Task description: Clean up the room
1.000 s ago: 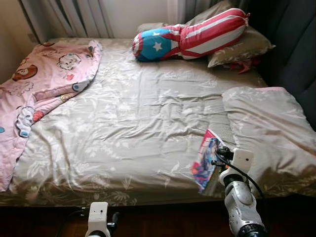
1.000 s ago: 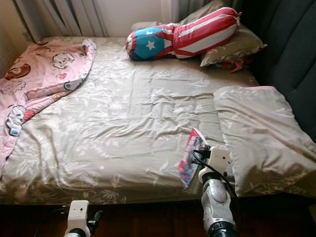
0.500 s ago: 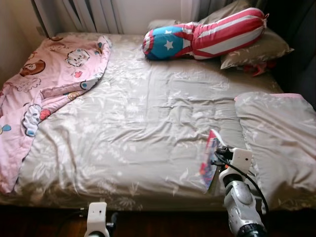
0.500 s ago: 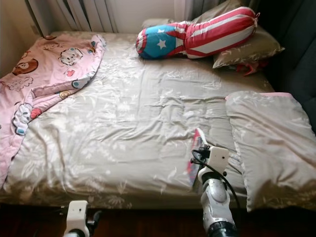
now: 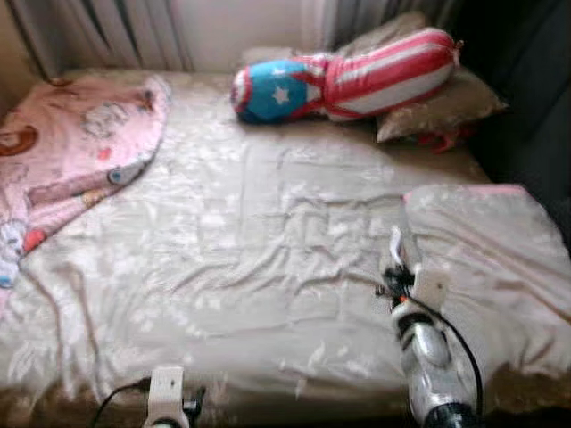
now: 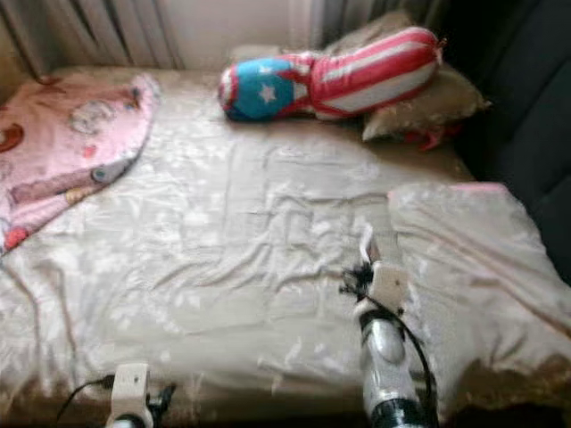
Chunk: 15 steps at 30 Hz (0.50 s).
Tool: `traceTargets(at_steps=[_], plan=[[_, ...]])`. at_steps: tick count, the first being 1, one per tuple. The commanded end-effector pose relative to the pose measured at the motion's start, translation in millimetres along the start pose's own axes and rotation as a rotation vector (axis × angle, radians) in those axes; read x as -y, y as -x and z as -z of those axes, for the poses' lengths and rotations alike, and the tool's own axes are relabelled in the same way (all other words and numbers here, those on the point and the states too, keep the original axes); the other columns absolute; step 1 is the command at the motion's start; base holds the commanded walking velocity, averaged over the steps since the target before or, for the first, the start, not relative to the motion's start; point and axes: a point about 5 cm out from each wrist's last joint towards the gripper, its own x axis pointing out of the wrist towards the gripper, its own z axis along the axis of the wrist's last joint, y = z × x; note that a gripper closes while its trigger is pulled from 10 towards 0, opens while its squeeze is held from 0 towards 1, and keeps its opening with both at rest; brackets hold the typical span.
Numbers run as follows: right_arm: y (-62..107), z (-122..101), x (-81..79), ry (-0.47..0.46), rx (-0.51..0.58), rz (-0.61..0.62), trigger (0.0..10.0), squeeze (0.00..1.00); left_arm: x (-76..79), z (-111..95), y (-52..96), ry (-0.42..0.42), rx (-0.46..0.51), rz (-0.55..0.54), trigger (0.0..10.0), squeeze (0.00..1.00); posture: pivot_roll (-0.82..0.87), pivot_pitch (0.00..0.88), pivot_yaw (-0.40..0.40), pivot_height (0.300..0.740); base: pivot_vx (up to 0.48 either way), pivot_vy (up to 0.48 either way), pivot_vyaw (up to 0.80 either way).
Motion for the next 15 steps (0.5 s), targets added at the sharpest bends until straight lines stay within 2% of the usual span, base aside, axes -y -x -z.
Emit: traceTargets(at_steps=[1,8,12,14,15], plan=[[0.4,-1,2.2,0.001,0.006,-0.004,10.0,0.0,4.3,8,3.4,0.024,-0.02,0.007,10.0,0.0,-0.05,0.135,-0.031,0.74,0.0,0.0,0.0],[-0.2,-1,-1.7,0.0,0.01,-0.036,10.0,0.0,8.9,-21,-6.0,0.04,0.11,0.032,10.0,0.0,-0.05,0.136,-0.027,0.74,0.0,0.0,0.0],[-0.8,-2,-2.8,0.004,0.015,-0.044,10.0,0.0,9.0,-30,-8.0,0.044,0.157,0.035,10.0,0.0,-0.05,0.136,-0.026,0.74,0.0,0.0,0.0],[-2.2,-7,-4.1,0.004,0.032,-0.05,10.0,0.0,7.6,-41,-9.0,0.067,0.218,0.029,10.0,0.0,-0.05,0.136,-0.024,0.74,0.0,0.0,0.0],[-3.0,-10,-4.7,0.011,0.049,-0.056,10.0,0.0,6.7,-50,-8.3,0.066,0.284,0.016,10.0,0.0,-0.06,0.135,-0.02,0.74,0.0,0.0,0.0]])
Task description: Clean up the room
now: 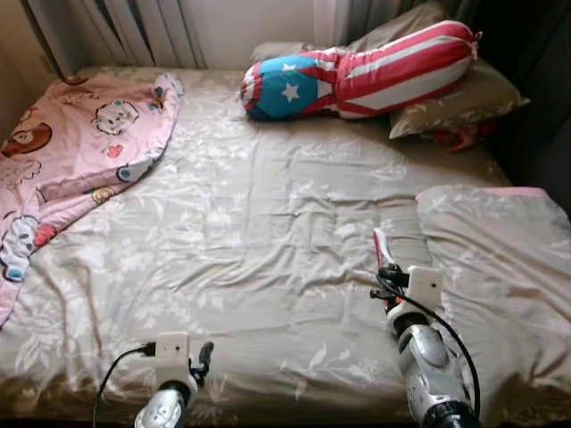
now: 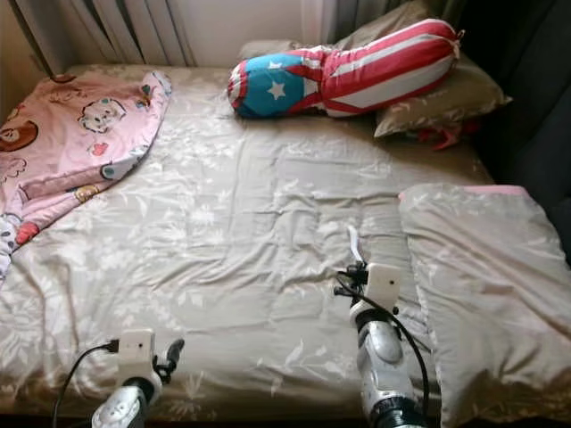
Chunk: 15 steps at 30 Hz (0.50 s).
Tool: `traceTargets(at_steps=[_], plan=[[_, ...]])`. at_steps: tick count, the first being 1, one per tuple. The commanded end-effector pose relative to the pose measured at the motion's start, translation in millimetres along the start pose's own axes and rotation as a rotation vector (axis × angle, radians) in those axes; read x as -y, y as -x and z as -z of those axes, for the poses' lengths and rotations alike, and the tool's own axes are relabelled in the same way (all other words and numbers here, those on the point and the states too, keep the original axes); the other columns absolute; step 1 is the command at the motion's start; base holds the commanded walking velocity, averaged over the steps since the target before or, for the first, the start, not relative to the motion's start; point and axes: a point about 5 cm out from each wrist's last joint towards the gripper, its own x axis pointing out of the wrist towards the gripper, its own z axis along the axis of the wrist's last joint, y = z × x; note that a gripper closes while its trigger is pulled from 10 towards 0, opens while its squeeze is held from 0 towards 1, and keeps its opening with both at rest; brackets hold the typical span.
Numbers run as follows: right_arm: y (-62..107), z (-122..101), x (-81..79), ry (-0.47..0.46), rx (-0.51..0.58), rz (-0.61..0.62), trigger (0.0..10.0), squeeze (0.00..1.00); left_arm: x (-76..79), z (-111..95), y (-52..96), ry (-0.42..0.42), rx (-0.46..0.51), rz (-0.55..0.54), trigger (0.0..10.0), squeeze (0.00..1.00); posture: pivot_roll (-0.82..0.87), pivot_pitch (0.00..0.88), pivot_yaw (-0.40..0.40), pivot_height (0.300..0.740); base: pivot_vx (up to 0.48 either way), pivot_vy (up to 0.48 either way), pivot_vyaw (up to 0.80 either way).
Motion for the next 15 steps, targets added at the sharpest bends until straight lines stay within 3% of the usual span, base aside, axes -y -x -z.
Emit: traceTargets(at_steps=[1,6,10,15], plan=[[-3.8,-13,-5.0,0.002,0.064,-0.023,10.0,0.0,-1.3,-10,-0.5,0.018,0.077,-0.014,10.0,0.0,-0.06,0.135,-0.02,0.74,0.0,0.0,0.0],[-3.3,-18,-9.2,0.034,0.1,-0.051,10.0,0.0,0.7,-31,3.0,0.019,0.228,0.008,10.0,0.0,-0.07,0.135,-0.02,0.74,0.0,0.0,0.0],[-3.4,-18,-9.9,0.026,0.096,-0.058,10.0,0.0,-3.2,-37,4.8,0.015,0.26,0.005,10.0,0.0,-0.07,0.135,-0.02,0.74,0.0,0.0,0.0],[-4.1,-20,-11.7,0.015,0.105,-0.063,10.0,0.0,-5.6,-45,6.8,0.005,0.286,0.019,10.0,0.0,-0.07,0.126,-0.019,0.706,0.0,0.0,0.0]])
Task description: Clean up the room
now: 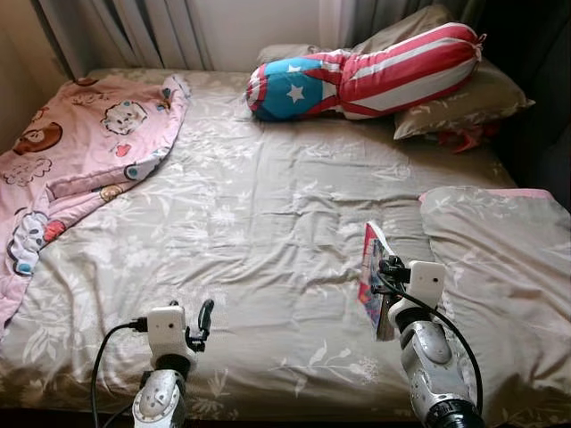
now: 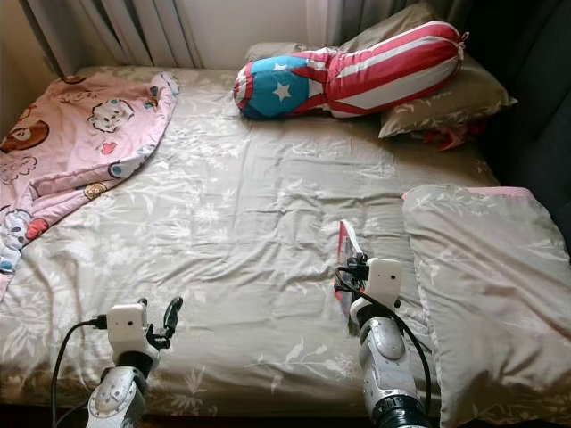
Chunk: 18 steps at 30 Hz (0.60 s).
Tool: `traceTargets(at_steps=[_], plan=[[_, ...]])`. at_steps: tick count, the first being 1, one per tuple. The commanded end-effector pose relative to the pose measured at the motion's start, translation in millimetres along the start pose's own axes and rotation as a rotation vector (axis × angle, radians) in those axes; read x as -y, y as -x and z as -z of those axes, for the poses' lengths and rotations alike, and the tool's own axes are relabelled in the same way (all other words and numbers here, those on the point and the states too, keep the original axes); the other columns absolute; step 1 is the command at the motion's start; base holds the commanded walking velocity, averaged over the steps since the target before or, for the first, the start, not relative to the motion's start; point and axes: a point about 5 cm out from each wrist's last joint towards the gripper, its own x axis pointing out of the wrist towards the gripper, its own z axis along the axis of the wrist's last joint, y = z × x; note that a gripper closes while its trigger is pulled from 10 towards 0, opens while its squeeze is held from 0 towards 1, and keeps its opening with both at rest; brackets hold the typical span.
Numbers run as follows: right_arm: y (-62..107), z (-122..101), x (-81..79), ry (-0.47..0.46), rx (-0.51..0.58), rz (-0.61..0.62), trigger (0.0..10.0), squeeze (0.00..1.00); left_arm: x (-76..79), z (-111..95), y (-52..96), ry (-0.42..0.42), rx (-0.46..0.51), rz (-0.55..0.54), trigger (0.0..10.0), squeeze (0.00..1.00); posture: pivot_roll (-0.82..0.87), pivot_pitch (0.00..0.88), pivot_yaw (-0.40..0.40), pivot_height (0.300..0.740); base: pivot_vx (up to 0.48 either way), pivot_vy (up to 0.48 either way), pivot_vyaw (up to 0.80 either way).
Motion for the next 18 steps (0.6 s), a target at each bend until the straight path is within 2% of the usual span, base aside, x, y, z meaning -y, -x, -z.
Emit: traceTargets(at_steps=[1,3,9,15,18], plan=[[-2.7,-10,-3.2,0.0,0.057,-0.012,10.0,0.0,-3.0,4,4.6,0.007,-0.029,-0.003,10.0,0.0,-0.07,0.126,-0.019,0.706,0.0,0.0,0.0],[-3.0,-11,-4.5,0.003,0.065,-0.016,10.0,0.0,-0.7,3,3.9,0.004,-0.029,0.007,10.0,0.0,-0.07,0.125,-0.019,0.686,0.0,0.0,0.0],[-1.4,-13,-1.5,0.001,0.086,-0.007,10.0,0.0,7.7,1,2.4,0.009,-0.029,0.023,10.0,0.0,-0.08,0.116,-0.015,0.681,0.0,0.0,0.0],[-1.1,-7,1.4,0.005,0.042,0.006,10.0,0.0,10.2,1,1.6,0.013,-0.035,0.032,10.0,0.0,-0.08,0.107,-0.012,0.681,0.0,0.0,0.0],[-1.3,-7,0.1,0.011,0.046,0.005,10.0,0.0,10.3,0,1.5,0.007,-0.038,0.038,10.0,0.0,-0.08,0.1,-0.011,0.661,0.0,0.0,0.0]])
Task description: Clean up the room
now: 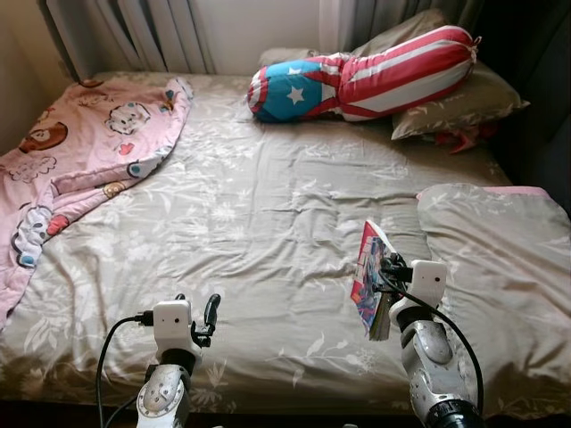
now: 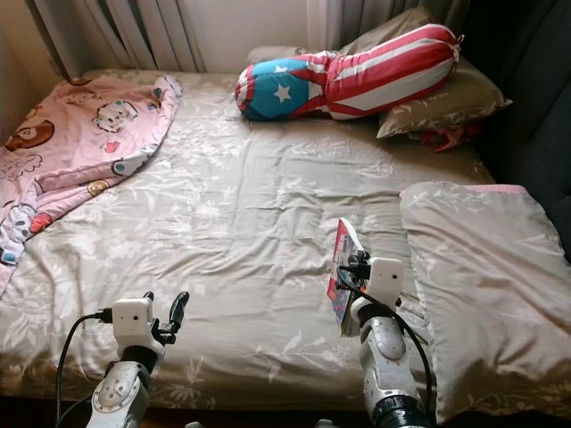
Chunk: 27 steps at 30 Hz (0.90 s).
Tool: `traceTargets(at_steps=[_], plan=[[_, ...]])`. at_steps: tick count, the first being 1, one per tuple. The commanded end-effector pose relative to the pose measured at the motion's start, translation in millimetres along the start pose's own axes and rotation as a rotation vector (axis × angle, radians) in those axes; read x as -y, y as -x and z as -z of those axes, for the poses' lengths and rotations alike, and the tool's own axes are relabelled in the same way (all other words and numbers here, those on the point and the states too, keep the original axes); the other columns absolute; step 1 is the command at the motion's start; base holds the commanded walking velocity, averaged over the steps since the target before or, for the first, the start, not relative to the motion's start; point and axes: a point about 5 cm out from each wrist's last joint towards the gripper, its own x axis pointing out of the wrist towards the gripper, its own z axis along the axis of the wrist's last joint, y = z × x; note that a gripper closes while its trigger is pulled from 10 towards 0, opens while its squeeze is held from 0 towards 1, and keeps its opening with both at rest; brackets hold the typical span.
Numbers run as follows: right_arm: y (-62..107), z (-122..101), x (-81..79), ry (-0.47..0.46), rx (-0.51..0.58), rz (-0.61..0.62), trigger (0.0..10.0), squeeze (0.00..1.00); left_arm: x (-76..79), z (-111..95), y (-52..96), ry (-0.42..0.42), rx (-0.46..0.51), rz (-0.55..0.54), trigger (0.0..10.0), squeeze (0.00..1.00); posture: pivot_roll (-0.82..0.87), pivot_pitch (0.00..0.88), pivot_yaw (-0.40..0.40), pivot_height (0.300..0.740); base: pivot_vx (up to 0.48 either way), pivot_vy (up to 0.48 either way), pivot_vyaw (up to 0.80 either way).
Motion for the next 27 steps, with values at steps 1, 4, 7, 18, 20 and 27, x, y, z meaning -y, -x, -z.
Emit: traceTargets(at_steps=[1,4,7,18,20,27], plan=[[-1.7,-5.1,-0.8,0.011,0.029,-0.002,10.0,0.0,-0.2,1.6,2.1,-0.004,-0.013,0.006,10.0,0.0,-0.08,0.1,-0.011,0.656,0.0,0.0,0.0],[-1.9,-5.1,-1.6,0.004,0.034,-0.004,10.0,0.0,-1.5,0.6,1.6,-0.008,-0.013,0.006,10.0,0.0,-0.08,0.097,-0.01,0.638,0.0,0.0,0.0],[-1.6,-4.7,-2.2,0.01,0.036,0.001,10.0,0.0,-4.1,-0.6,0.7,-0.018,-0.011,0.0,10.0,0.0,-0.08,0.096,-0.01,0.638,0.0,0.0,0.0],[-1.0,-5.5,-1.4,0.006,0.047,-0.001,10.0,0.0,-2.9,-4.4,-2.3,-0.02,-0.004,0.007,10.0,0.0,-0.08,0.111,-0.01,0.638,0.0,0.0,0.0],[-1.2,-5.8,-1.3,0.007,0.048,-0.002,10.0,0.0,-2.4,-4.5,-2.4,-0.019,-0.004,0.008,10.0,0.0,-0.08,0.111,-0.01,0.638,0.0,0.0,0.0],[-2.5,-8.9,-4.7,0.004,0.065,-0.013,10.0,0.0,-1.7,-6.0,-3.2,-0.012,-0.001,0.009,10.0,0.0,-0.07,0.118,-0.01,0.638,0.0,0.0,0.0]])
